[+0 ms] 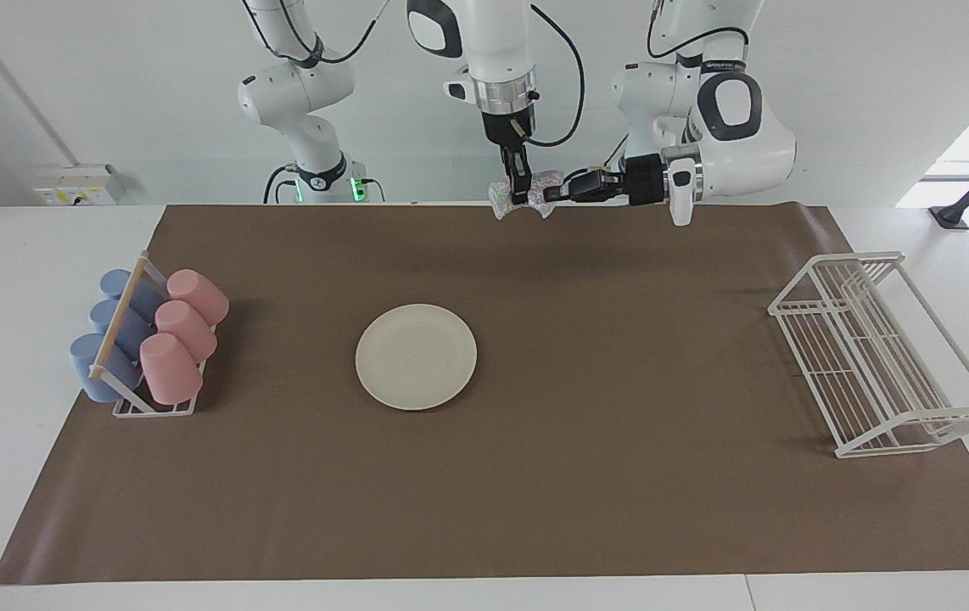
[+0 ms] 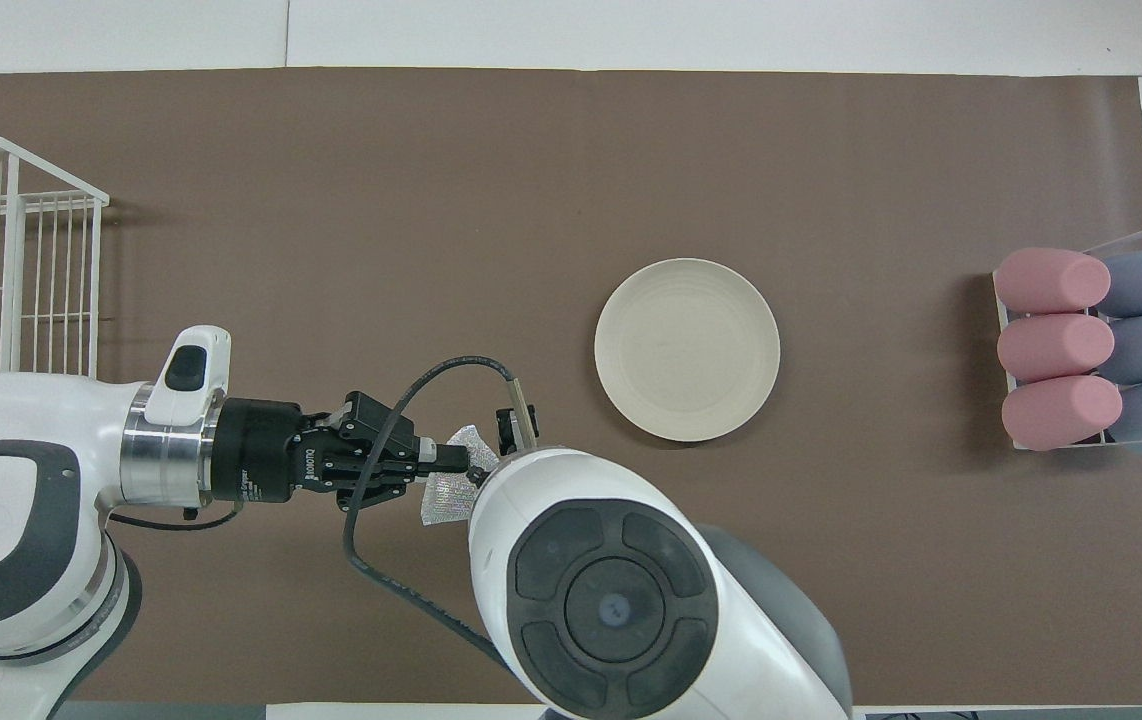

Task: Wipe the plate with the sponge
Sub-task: 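Grasp the sponge with the left gripper and open the right gripper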

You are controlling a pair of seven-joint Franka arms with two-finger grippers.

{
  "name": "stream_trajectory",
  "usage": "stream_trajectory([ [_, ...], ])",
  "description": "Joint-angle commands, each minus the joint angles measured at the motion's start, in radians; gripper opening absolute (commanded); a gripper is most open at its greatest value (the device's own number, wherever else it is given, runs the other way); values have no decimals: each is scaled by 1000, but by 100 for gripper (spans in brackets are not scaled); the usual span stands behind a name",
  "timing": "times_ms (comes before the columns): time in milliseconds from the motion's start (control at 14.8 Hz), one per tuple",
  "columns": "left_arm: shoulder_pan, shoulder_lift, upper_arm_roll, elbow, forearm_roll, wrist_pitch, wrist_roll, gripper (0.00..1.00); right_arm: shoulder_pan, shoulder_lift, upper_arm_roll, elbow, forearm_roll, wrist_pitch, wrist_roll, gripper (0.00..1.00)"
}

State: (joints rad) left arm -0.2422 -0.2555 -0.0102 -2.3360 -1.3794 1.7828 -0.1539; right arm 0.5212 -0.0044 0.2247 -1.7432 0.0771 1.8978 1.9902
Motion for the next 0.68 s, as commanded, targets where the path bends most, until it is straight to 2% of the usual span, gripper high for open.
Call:
stream_trajectory([
  [0, 14, -31, 12, -22, -4, -20, -27, 0, -62, -51, 2, -36, -19, -45, -232, 100],
  [135, 24, -30, 12, -22, 9, -16, -48, 0, -116, -68, 1, -39, -17, -104, -440, 100],
  [405, 57, -14, 12, 21, 124, 9, -98, 0, -277, -101, -4, -36, -16, -201, -876, 100],
  [608, 66, 27, 9, 84, 326, 50, -142, 0, -413, -109, -5, -32, -16, -243, -1193, 100],
])
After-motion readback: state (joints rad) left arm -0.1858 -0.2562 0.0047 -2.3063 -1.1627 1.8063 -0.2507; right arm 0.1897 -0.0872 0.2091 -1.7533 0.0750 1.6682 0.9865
